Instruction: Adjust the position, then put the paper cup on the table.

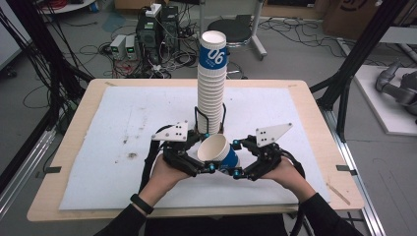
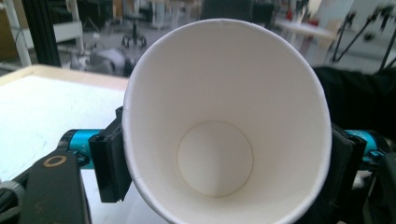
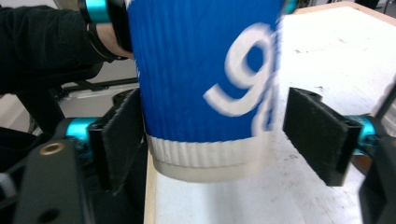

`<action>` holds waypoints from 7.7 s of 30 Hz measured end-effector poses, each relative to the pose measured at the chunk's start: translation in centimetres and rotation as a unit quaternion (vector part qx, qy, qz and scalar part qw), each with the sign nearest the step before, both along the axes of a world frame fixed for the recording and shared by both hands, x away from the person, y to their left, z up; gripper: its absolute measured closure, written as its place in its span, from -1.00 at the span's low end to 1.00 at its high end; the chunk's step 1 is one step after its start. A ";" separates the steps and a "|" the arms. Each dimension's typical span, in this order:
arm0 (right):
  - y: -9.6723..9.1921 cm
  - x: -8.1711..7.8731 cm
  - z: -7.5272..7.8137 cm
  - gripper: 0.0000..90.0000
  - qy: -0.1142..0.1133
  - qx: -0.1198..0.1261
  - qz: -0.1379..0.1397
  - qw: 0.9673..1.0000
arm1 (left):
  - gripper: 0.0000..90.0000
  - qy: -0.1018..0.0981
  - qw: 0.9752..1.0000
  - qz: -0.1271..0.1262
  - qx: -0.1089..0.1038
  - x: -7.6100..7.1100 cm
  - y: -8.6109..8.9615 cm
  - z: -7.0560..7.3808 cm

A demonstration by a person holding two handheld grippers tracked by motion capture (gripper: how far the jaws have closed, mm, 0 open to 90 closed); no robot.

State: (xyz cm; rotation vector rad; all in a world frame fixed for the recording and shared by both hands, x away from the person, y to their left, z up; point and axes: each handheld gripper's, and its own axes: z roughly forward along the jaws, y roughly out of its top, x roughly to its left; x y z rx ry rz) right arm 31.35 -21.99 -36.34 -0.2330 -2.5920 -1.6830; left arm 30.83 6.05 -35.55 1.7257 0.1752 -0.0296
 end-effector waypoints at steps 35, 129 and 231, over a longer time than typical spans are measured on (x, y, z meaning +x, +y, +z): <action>1.7 -1.0 -1.7 -0.35 0.001 0.049 0.010 0.999 | -0.61 0.004 0.999 0.019 -0.031 -1.3 -1.5 0.7; 1.8 -1.1 -1.5 -0.62 0.031 0.126 -0.022 0.991 | -0.34 0.009 1.000 0.020 0.011 -1.5 -2.3 -5.0; -6.0 0.1 0.4 -0.55 -0.039 0.128 -0.159 0.978 | -0.63 -0.074 0.970 0.233 0.008 -1.3 9.5 -2.1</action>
